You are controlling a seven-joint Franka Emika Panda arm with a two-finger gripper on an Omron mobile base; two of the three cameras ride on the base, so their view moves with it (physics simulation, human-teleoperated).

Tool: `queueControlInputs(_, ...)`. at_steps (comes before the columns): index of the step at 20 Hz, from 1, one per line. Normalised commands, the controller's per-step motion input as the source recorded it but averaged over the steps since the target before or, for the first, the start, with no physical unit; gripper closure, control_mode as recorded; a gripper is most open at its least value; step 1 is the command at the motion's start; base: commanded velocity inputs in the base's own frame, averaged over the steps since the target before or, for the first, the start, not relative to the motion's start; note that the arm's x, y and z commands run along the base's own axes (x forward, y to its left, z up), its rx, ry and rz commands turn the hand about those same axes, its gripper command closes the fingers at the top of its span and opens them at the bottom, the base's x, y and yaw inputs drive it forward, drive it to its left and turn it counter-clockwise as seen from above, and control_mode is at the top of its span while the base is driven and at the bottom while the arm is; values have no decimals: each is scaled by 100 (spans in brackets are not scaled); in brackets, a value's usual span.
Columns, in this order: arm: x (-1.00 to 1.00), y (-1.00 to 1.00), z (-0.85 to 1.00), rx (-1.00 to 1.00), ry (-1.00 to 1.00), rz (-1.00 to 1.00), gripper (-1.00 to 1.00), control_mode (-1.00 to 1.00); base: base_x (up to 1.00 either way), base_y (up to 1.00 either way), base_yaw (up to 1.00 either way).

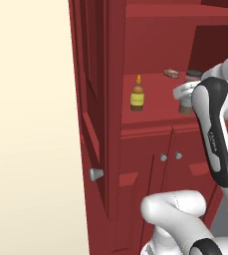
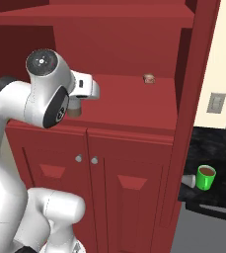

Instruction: Pick the cinnamon and honey bottle from the cabinet and place them next to the mug.

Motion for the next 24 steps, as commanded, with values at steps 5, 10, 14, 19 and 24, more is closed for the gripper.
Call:
queueControlInputs(5, 0, 0, 0, 0, 0, 0, 100, 100, -36, 0, -2)
queueControlInputs(10, 0, 0, 0, 0, 0, 0, 100, 100, -100, 0, -7)
queueControlInputs(14, 0, 0, 0, 0, 0, 0, 100, 100, -100, 0, -9)
queueControlInputs(19, 0, 0, 0, 0, 0, 0, 100, 100, -98, -45, -15)
queueControlInputs(24, 0, 0, 0, 0, 0, 0, 100, 100, -42, -98, -10)
